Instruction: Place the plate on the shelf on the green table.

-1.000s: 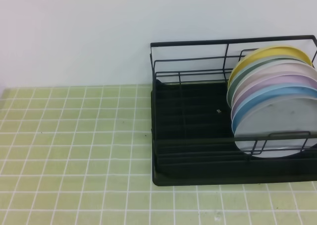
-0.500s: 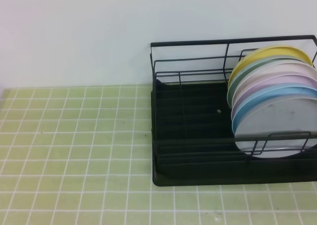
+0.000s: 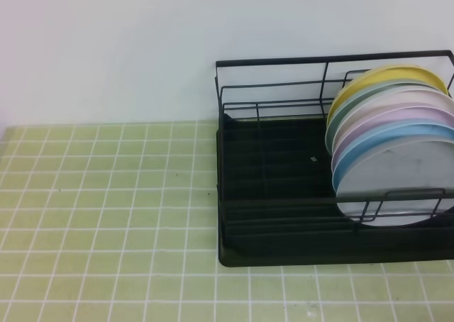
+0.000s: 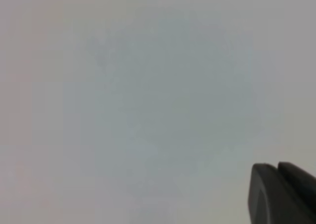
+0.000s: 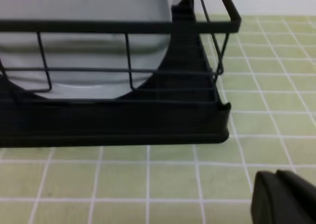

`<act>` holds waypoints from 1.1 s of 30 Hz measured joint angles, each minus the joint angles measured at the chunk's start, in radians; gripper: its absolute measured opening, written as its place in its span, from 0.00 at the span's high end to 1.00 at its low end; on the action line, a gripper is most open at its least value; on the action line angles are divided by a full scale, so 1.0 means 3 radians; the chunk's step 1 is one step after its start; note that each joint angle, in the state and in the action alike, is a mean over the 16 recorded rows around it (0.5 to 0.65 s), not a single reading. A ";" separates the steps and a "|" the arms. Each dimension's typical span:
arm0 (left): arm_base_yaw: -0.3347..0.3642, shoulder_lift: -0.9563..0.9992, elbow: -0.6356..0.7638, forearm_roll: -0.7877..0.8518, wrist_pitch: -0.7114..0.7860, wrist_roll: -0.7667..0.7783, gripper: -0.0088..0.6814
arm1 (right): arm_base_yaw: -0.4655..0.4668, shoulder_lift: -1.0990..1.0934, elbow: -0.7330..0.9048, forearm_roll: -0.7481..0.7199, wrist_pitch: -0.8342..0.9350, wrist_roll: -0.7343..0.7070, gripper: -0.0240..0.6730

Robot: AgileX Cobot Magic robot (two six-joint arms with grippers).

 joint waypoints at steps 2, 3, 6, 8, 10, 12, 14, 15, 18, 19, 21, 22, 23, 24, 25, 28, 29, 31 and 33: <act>0.0000 0.0000 0.0000 0.0001 0.0000 0.0000 0.99 | -0.0001 -0.0056 0.0035 -0.0122 -0.0008 0.0050 0.97; 0.0000 0.0000 0.0000 0.0001 0.0000 0.0000 0.99 | -0.0002 -0.0083 0.0042 -0.0164 -0.0009 0.0058 0.97; 0.0000 0.0000 0.0000 0.0002 0.0000 0.0000 0.99 | -0.0017 -0.0162 0.0057 -0.0239 0.0000 0.0055 0.97; 0.0000 0.0000 0.0000 0.0003 0.0000 0.0000 0.99 | -0.0039 -0.0213 0.0065 -0.0261 0.0011 0.0045 0.97; 0.0000 0.0000 0.0000 0.0004 0.0000 0.0000 0.99 | -0.0064 -0.0261 0.0071 -0.0269 0.0025 0.0024 0.97; 0.0000 0.0000 0.0000 0.0004 0.0000 0.0000 0.99 | -0.0089 -0.0300 0.0072 -0.0267 0.0036 0.0001 0.97; 0.0000 0.0000 0.0000 0.0004 0.0000 0.0000 0.99 | -0.0113 -0.0322 0.0072 -0.0263 0.0046 -0.0023 0.97; 0.0000 0.0000 0.0000 0.0004 0.0000 0.0000 0.99 | -0.0126 -0.0325 0.0072 -0.0262 0.0050 -0.0034 0.97; 0.0000 0.0000 0.0000 0.0004 0.0000 0.0000 0.99 | -0.0162 -0.0324 0.0064 -0.0249 0.0057 -0.0065 0.97; 0.0000 0.0000 0.0000 0.0004 0.0000 0.0000 0.99 | -0.0173 -0.0324 0.0064 -0.0245 0.0060 -0.0074 0.97; 0.0000 0.0000 0.0000 0.0004 0.0000 0.0000 0.99 | -0.0190 -0.0324 0.0064 -0.0240 0.0061 -0.0092 0.97; 0.0000 0.0000 0.0000 0.0004 0.0000 0.0000 0.99 | -0.0193 -0.0324 0.0064 -0.0239 0.0061 -0.0101 0.97; 0.0000 0.0000 0.0000 0.0004 0.0000 0.0000 0.99 | -0.0194 -0.0324 0.0064 -0.0239 0.0060 -0.0109 0.97; 0.0000 0.0000 0.0000 0.0004 0.0000 -0.0001 0.99 | -0.0191 -0.0324 0.0064 -0.0239 0.0060 -0.0114 0.97; 0.0000 0.0000 0.0000 0.0004 0.0000 -0.0001 0.99 | -0.0189 -0.0324 0.0064 -0.0239 0.0059 -0.0117 0.97; 0.0000 0.0000 0.0000 0.0004 0.0000 -0.0003 0.99 | -0.0181 -0.0324 0.0064 -0.0240 0.0058 -0.0117 0.97; 0.0000 0.0000 0.0000 0.0004 0.0000 -0.0003 0.99 | -0.0178 -0.0324 0.0064 -0.0241 0.0057 -0.0117 0.97; 0.0000 0.0000 0.0000 0.0004 0.0000 -0.0004 0.99 | -0.0173 -0.0327 0.0072 -0.0247 0.0054 -0.0117 0.97; 0.0000 0.0000 0.0000 0.0004 0.0000 -0.0005 0.99 | -0.0167 -0.0327 0.0079 -0.0257 0.0051 -0.0117 0.97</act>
